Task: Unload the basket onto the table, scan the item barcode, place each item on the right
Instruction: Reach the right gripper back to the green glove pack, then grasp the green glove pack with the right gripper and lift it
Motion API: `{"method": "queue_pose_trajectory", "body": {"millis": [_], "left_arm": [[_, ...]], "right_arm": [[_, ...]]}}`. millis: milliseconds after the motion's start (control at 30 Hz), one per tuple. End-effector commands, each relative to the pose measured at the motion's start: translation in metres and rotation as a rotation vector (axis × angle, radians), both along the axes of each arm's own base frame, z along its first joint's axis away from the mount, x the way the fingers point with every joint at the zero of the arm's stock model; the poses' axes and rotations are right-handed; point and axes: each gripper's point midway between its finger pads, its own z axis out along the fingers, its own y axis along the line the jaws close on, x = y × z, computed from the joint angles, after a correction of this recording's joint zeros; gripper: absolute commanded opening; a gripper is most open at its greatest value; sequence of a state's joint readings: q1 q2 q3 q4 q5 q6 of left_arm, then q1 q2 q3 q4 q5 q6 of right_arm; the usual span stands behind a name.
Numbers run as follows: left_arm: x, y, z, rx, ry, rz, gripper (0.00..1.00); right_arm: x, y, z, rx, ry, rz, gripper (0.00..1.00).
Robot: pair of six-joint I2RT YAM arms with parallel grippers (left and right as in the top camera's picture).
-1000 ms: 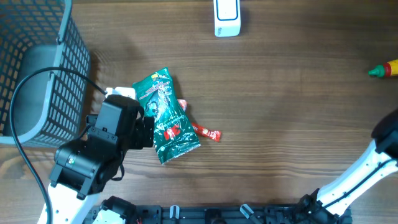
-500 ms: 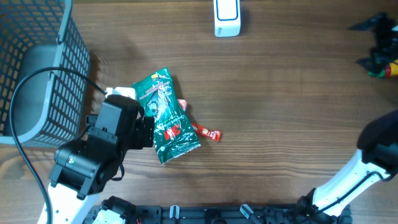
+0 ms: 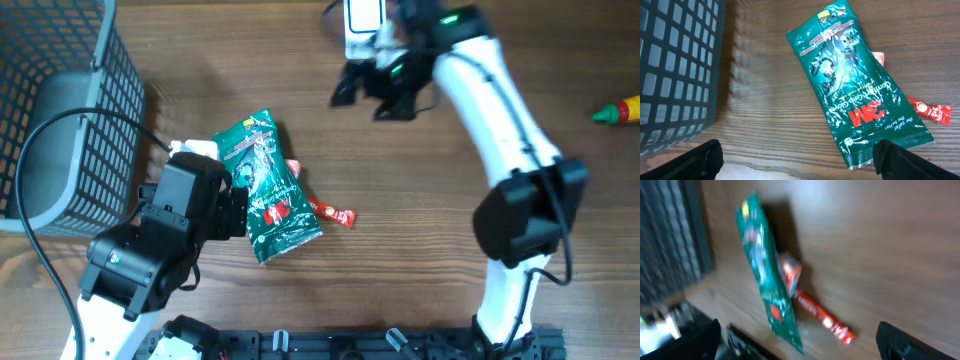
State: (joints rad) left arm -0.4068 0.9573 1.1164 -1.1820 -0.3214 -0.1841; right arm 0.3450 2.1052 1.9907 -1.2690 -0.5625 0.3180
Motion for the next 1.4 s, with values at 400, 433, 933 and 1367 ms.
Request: {"method": "queue_pose_trajectory", "body": {"millis": [400, 433, 933, 1367], "left_arm": [[0.001, 0.001, 0.001, 0.012, -0.006, -0.006, 1.0], [0.001, 0.001, 0.001, 0.012, -0.006, -0.006, 1.0], [0.001, 0.001, 0.001, 0.012, -0.006, -0.006, 1.0], [0.001, 0.001, 0.001, 0.012, -0.006, -0.006, 1.0]], "right_arm": [[-0.111, 0.1, -0.113, 0.114, 0.241, 0.186, 0.89], [-0.112, 0.101, -0.114, 0.113, 0.246, 0.18, 0.87], [-0.121, 0.113, -0.139, -0.032, 0.272, 0.023, 0.43], [-0.117, 0.104, -0.131, -0.024, 0.221, -0.025, 0.05]]}}
